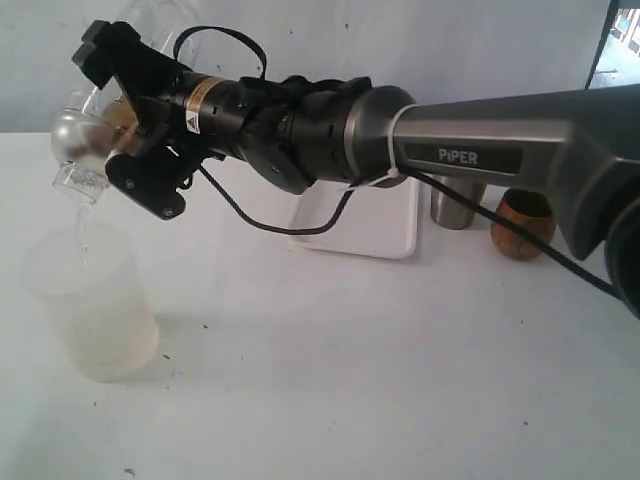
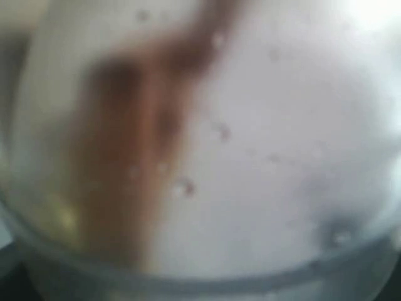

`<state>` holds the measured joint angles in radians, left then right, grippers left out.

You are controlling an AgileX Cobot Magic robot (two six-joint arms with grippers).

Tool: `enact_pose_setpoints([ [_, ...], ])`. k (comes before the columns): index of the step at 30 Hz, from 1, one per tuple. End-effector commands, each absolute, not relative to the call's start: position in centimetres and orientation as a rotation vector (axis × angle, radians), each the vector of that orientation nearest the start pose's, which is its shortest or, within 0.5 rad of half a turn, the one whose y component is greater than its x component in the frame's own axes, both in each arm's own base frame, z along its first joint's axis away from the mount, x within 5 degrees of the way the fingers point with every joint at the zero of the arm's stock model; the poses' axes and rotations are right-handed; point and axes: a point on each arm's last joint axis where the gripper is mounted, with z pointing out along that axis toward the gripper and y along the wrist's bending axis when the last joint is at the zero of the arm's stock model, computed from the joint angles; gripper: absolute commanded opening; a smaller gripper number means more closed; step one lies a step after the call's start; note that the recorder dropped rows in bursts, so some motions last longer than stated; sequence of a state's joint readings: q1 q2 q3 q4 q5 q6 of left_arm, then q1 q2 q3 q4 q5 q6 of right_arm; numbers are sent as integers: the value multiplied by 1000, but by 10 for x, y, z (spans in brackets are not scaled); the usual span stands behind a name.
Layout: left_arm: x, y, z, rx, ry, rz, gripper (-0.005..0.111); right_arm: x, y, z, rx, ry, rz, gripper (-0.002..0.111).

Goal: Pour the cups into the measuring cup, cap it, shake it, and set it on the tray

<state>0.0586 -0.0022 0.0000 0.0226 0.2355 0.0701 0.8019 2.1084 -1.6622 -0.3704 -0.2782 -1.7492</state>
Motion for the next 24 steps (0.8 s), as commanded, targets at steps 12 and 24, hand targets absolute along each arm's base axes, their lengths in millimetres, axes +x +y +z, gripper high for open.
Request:
enact_pose_setpoints([
  [12,55,3,192,20,1716,107,0,349,372,290,-1663,40,-981,0],
  [24,55,3,192,20,1716,107,0,347,374,294,-1615,-21,-1024,0],
])
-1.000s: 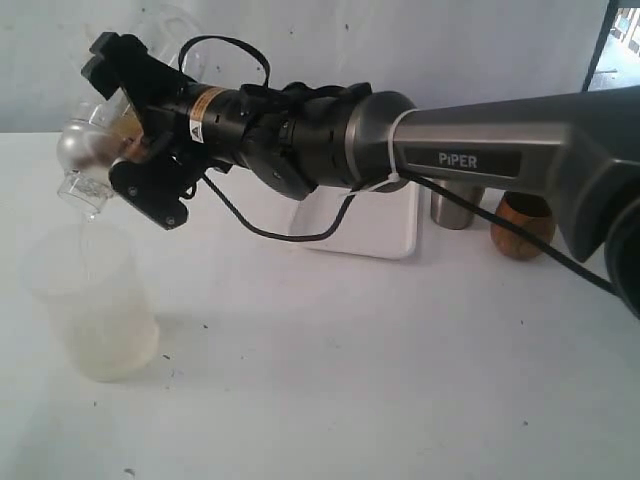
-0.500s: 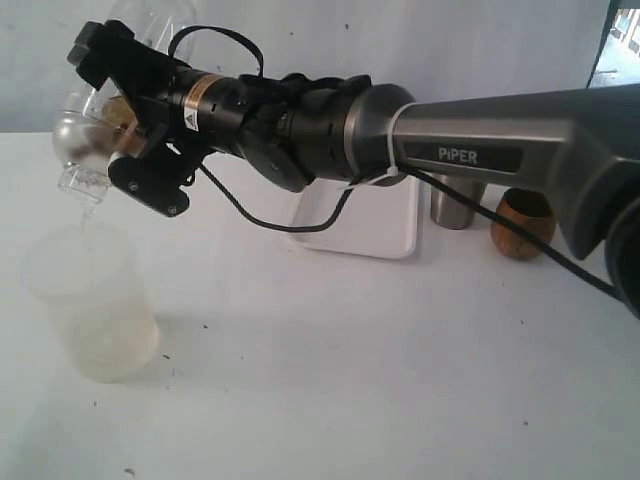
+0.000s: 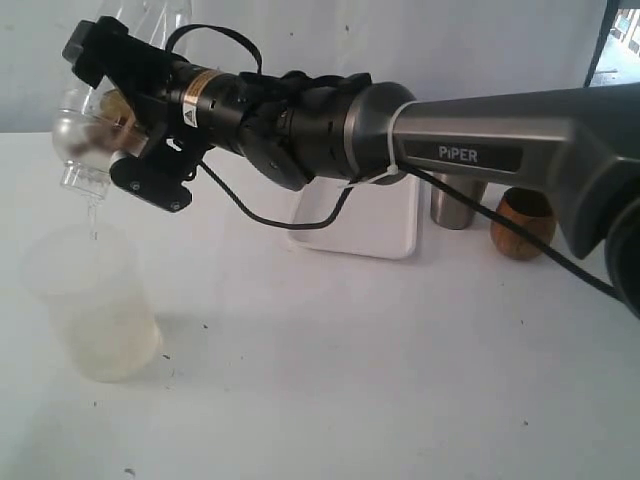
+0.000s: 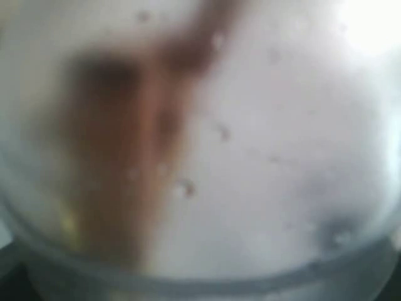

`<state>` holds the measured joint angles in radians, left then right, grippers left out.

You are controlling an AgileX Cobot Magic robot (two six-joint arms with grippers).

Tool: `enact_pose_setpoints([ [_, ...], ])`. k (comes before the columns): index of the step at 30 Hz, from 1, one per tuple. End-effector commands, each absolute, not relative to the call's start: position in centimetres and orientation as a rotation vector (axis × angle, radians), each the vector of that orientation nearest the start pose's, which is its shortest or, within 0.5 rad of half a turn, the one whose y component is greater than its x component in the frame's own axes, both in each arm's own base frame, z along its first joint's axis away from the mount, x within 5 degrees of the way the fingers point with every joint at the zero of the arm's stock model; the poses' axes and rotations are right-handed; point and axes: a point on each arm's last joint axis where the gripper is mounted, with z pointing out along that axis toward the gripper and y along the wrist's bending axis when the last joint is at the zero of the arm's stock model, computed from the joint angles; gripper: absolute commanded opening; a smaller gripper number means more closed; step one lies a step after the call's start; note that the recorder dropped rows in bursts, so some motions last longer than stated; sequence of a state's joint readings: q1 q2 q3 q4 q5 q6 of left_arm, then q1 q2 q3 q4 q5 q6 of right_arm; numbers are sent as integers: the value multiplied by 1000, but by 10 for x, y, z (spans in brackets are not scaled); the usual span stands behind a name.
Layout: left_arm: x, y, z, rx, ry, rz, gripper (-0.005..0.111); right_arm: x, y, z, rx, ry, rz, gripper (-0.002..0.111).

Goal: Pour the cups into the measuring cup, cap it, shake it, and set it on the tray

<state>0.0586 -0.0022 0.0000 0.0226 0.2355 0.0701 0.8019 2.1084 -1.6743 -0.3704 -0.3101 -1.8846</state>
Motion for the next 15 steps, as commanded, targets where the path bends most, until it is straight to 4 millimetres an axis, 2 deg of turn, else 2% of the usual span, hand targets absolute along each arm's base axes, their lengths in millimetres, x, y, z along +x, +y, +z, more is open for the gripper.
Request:
enact_pose_setpoints([
  [1,55,3,192,20,1716,107,0,346,374,295,-1605,-23,-1025,0],
  [15,55,3,192,20,1716,107,0,344,375,298,-1577,-83,-1073,0],
])
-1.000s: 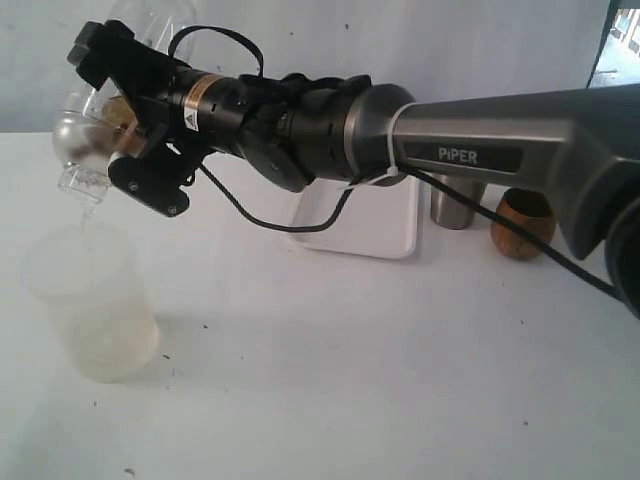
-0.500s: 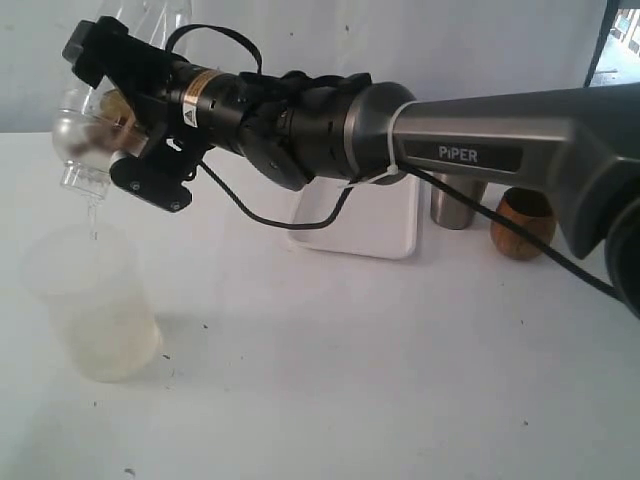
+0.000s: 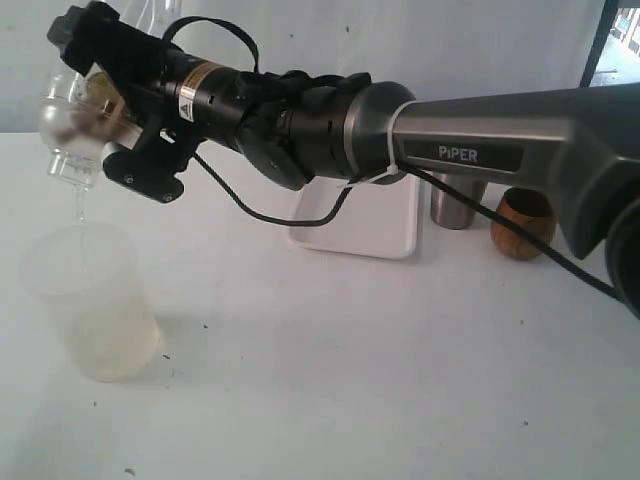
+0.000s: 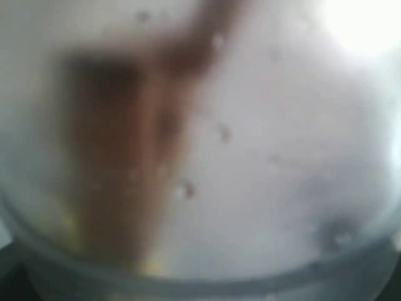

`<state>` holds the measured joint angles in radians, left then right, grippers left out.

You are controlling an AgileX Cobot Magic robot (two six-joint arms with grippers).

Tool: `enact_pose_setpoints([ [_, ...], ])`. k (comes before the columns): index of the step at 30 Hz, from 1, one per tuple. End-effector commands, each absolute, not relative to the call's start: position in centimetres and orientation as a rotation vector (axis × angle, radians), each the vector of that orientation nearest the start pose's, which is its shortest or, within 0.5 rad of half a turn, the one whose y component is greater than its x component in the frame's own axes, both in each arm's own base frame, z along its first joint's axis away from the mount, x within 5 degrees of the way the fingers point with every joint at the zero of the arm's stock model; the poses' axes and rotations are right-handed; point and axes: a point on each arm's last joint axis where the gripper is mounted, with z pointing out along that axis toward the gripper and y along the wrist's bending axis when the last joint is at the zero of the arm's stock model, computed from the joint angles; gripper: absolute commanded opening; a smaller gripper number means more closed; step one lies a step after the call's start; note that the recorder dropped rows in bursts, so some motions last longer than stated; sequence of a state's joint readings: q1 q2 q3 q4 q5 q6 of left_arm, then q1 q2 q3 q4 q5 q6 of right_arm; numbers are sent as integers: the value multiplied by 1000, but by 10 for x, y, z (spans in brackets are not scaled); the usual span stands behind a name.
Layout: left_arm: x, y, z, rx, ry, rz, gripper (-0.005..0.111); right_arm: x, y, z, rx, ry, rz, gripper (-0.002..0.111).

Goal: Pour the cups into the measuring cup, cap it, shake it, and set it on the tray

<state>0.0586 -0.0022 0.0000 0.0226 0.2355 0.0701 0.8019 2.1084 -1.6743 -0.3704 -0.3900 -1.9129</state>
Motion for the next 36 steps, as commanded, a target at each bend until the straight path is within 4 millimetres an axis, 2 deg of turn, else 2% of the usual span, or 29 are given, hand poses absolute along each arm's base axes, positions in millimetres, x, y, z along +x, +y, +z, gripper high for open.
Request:
enact_pose_setpoints([
  [1,55,3,192,20,1716,107,0,344,375,298,-1579,-94,-1084,0],
  [30,55,3,192,20,1716,107,0,340,378,301,-1545,-163,-1131,0],
  [36,55,3,192,20,1716,107,0,340,378,302,-1537,-223,-1190,0],
])
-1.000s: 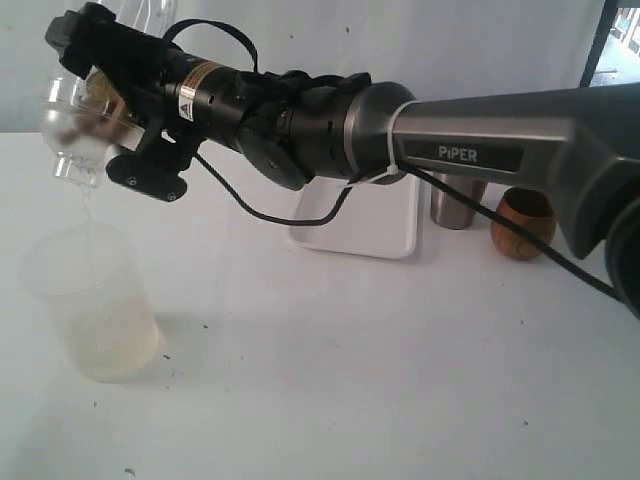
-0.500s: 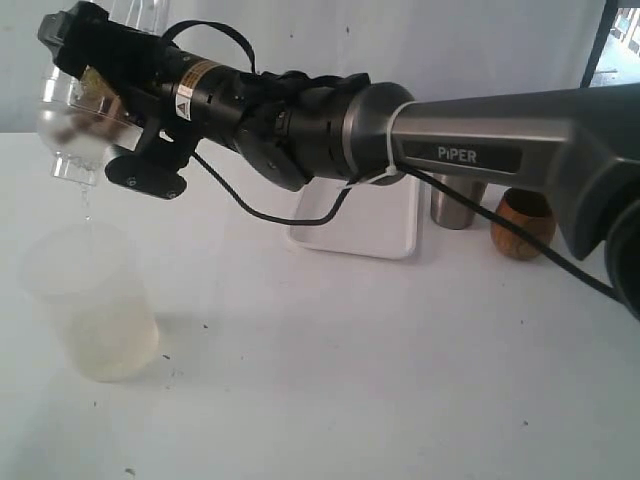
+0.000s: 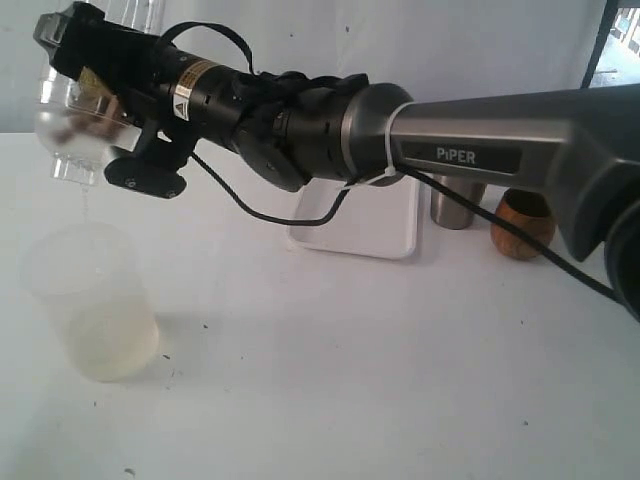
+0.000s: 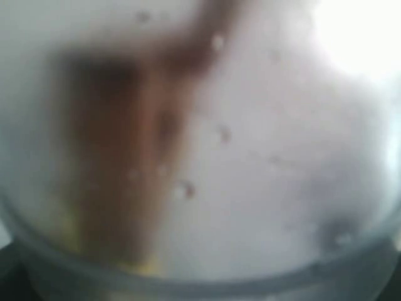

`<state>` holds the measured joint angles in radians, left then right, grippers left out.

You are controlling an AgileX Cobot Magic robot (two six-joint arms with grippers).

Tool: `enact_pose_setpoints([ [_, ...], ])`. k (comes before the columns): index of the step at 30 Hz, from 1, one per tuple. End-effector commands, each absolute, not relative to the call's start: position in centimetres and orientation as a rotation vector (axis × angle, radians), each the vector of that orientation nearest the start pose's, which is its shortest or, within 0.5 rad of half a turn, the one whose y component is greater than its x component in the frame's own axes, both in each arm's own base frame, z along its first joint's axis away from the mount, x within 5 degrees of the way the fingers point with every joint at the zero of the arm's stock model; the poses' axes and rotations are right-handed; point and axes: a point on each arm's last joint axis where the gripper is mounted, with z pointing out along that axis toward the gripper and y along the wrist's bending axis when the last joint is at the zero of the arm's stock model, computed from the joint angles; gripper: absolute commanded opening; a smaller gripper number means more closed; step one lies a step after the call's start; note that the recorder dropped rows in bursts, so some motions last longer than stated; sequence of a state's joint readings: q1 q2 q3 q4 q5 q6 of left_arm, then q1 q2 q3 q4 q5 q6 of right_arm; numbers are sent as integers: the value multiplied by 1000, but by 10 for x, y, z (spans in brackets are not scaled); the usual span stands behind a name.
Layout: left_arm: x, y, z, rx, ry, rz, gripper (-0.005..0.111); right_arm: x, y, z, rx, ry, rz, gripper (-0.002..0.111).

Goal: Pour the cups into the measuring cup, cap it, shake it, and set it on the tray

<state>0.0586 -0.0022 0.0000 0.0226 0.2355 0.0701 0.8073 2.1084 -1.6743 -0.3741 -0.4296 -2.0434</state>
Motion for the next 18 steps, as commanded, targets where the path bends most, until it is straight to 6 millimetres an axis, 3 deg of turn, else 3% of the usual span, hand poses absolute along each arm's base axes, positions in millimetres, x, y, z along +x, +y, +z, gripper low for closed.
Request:
enact_pose_setpoints([
  [1,55,3,192,20,1716,107,0,340,378,302,-1533,-228,-1195,0],
  [18,55,3,192,20,1716,107,0,338,379,303,-1519,-267,-1214,0],
])
